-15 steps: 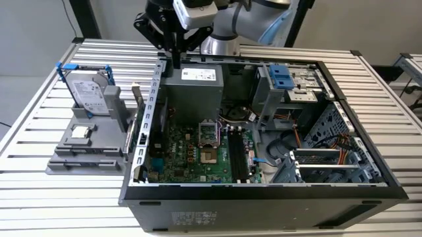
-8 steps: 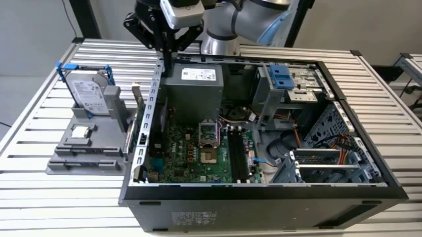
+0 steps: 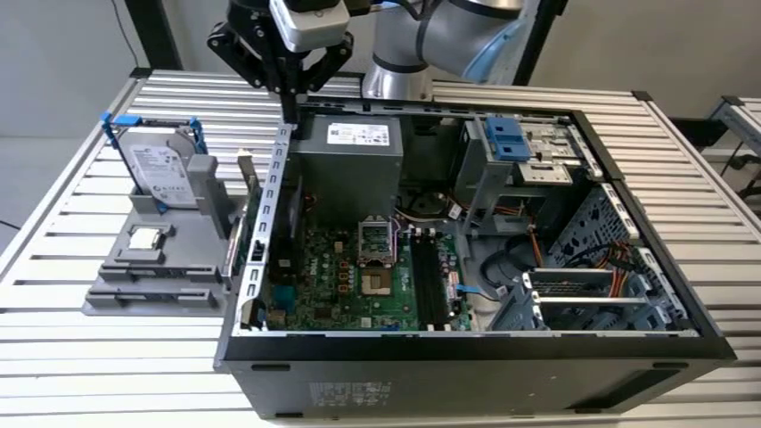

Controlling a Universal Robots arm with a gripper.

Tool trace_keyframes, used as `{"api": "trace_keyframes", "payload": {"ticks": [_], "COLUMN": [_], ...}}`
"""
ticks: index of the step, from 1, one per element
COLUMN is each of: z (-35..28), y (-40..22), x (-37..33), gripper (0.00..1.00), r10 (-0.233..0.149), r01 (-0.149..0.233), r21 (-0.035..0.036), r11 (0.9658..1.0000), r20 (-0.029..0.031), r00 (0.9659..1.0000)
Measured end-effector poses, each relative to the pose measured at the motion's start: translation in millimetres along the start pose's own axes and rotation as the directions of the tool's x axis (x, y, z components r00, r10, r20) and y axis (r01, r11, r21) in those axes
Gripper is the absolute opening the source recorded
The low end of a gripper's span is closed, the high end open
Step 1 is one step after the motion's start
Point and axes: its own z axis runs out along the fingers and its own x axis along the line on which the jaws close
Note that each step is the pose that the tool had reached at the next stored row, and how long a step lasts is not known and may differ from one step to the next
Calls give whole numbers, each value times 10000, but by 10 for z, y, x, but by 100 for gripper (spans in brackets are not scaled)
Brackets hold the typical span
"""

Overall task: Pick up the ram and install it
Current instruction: 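Reach for the ram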

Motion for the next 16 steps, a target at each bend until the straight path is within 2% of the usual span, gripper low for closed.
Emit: {"api": "trace_keyframes", "payload": {"ticks": [10,16], "z": [-4,-7], "y": [-12,-22], "x": [176,322], "gripper": [0,0], "r10": [0,1], "r01": [0,-1], "r21": [0,0], "r11": [10000,10000], "r20": [-2,-3], "r00": [10000,10000]}}
